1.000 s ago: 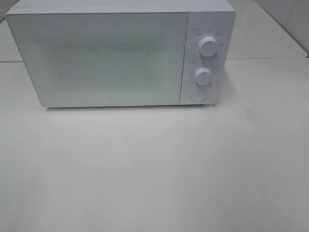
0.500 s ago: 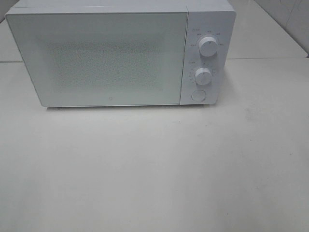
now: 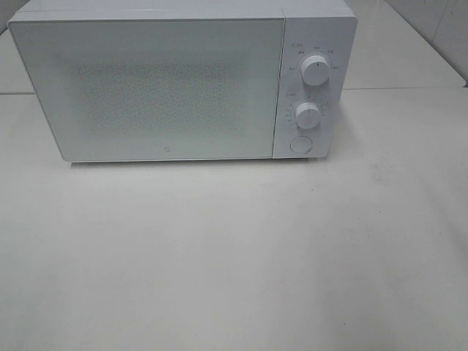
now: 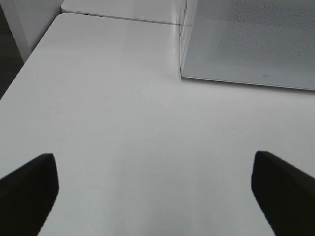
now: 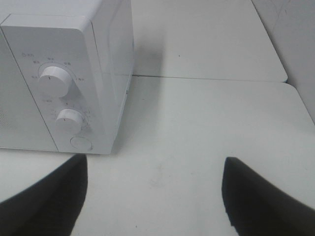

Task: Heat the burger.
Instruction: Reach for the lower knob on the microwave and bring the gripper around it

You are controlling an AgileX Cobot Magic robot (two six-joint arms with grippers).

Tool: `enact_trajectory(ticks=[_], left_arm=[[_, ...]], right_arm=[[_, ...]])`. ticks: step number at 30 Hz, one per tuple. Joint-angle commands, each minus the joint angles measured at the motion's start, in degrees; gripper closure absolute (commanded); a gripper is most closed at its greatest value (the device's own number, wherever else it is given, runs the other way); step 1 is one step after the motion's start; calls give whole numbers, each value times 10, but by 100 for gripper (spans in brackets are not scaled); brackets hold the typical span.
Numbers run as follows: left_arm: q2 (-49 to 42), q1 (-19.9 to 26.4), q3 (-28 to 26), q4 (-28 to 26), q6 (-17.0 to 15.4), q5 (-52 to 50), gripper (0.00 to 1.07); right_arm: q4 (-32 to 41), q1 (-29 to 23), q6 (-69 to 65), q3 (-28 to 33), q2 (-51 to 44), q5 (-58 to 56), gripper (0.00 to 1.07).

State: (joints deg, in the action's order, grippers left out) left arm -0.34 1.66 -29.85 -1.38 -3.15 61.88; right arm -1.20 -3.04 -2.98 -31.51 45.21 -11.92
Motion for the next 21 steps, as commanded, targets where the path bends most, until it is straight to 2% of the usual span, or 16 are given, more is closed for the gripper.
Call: enact_trajectory(ticks=[1,10,17,21], left_arm=[[-12,1,1,-2,0,-6,7],[-12,1,1,-2,0,-6,7],[-12,1,1,-2,0,-6,7],[-12,1,1,-2,0,-6,7]], right_arm=[[-5,3,-3,-4,42,74,32],[-21,3,-4,18,126,227,32],[-20,2,2,76,212,410,32],[-11,2,13,89,246,461,32]])
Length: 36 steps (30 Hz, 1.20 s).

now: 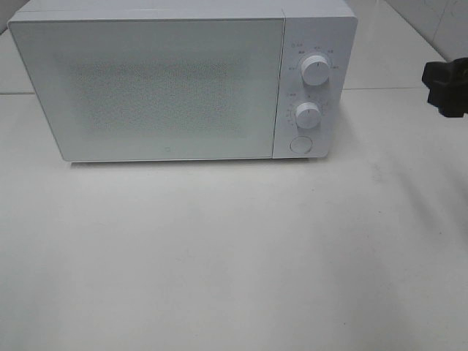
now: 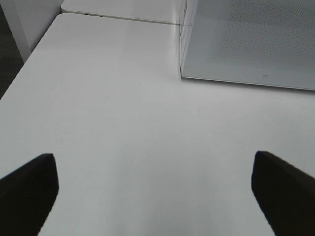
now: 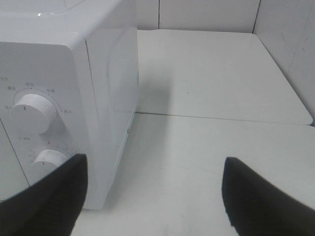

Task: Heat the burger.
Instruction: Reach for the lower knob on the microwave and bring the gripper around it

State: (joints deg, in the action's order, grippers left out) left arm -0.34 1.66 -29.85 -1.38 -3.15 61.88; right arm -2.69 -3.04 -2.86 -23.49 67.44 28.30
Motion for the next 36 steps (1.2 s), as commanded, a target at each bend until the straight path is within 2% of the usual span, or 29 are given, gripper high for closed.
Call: enact_trajectory(ticks=[1,5,10,12,13,15,16,19,20,22,24,25,27,30,32,33,35,36], left_arm=[[-12,1,1,-2,0,-6,7],[-12,1,1,-2,0,-6,7],[-12,1,1,-2,0,-6,7],[-12,1,1,-2,0,-6,7],[-12,1,1,-2,0,-6,7],[-12,1,1,-2,0,-6,7],[-12,1,1,-2,0,-6,7],[-12,1,1,-2,0,-6,7],[-12,1,1,-2,0,-6,7],[-12,1,1,-2,0,-6,7],[-12,1,1,-2,0,-6,7],[-12,1,1,-2,0,-6,7],[-12,1,1,-1,0,-6,7],[-12,1,1,-1,0,-6,7],[-12,1,1,-1,0,-6,7],[-12,1,1,-1,0,-6,7],[-12,1,1,-1,0,-6,7],[-12,1,1,-1,0,-6,7]], right_arm=[[16,2,21,11,45,82,32],[40,2,50,19,80,123,32],[73,-2,85,48,128,231,32],[129,-33,121,63,151,290,32],[163,-64,144,67,162,308,32],[178,-77,154,67,167,312,32],[213,-111,171,67,177,327,32],[229,-124,177,67,182,337,32],[260,-158,184,67,192,354,32],[277,-174,186,67,197,362,32],[335,-231,199,64,214,384,32],[335,-231,199,64,214,384,32],[384,-273,209,62,230,402,32],[400,-287,214,60,235,406,32],[439,-325,224,50,250,415,32],[439,-325,224,50,250,415,32],[492,-366,238,31,271,415,32],[492,-366,238,31,271,415,32]])
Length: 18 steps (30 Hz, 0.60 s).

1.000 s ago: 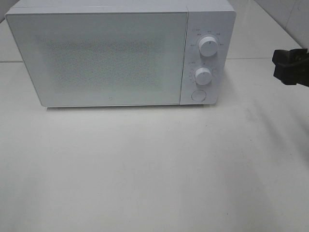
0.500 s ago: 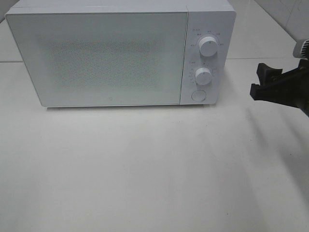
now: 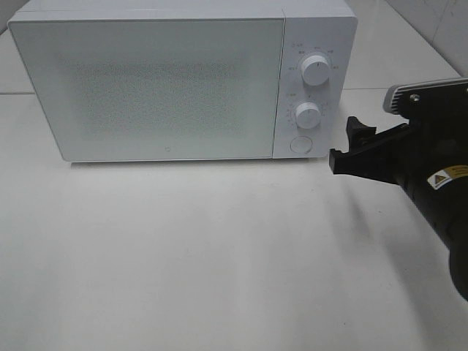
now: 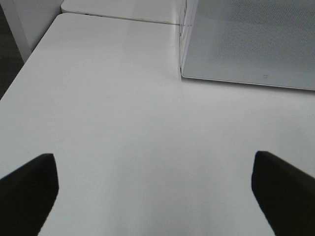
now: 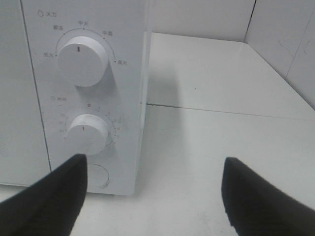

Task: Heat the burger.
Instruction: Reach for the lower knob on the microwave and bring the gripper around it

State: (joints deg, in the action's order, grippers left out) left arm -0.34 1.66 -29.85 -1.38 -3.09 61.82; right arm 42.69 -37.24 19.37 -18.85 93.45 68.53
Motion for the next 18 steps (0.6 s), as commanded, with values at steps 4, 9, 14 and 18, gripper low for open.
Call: enact_trajectory(ticks=[4,9,14,18], left_arm=[[-12,1,1,0,-1,-5,7],[-12,1,1,0,-1,-5,7],[-12,1,1,0,-1,-5,7],[-12,1,1,0,-1,-5,7]], right_arm=[[77,-57,29,-37,29,12,32],[101,-91,40,-63,55,11,32],[107,-98,40,-84,66,6,32],[108,-96,40,-89,68,13,32]])
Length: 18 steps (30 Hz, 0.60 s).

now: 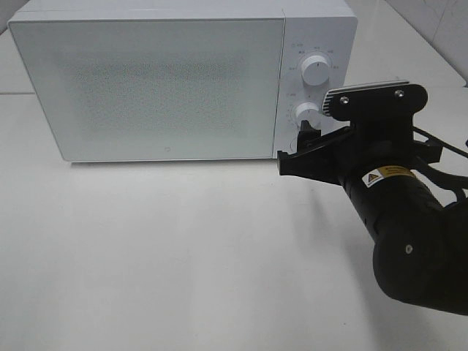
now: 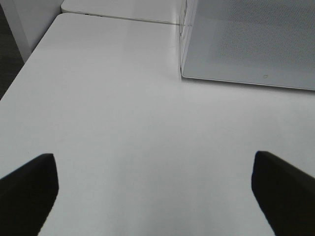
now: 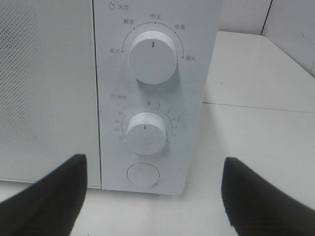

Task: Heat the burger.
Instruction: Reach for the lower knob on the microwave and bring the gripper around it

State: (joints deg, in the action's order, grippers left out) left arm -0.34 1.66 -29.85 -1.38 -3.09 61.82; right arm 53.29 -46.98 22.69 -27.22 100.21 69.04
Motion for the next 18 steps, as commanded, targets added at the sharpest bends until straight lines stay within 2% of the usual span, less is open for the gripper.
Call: enact_trajectory(ticks=[1,9,18], left_arm=[[-12,1,1,0,-1,-5,7],[-12,1,1,0,-1,-5,7],[-12,1,1,0,-1,-5,7]], right_arm=[[2,2,6,-5,0,7,32],[6,3,4,-33,44,6,32],[-14,36,-5,-85,84,-2,32]])
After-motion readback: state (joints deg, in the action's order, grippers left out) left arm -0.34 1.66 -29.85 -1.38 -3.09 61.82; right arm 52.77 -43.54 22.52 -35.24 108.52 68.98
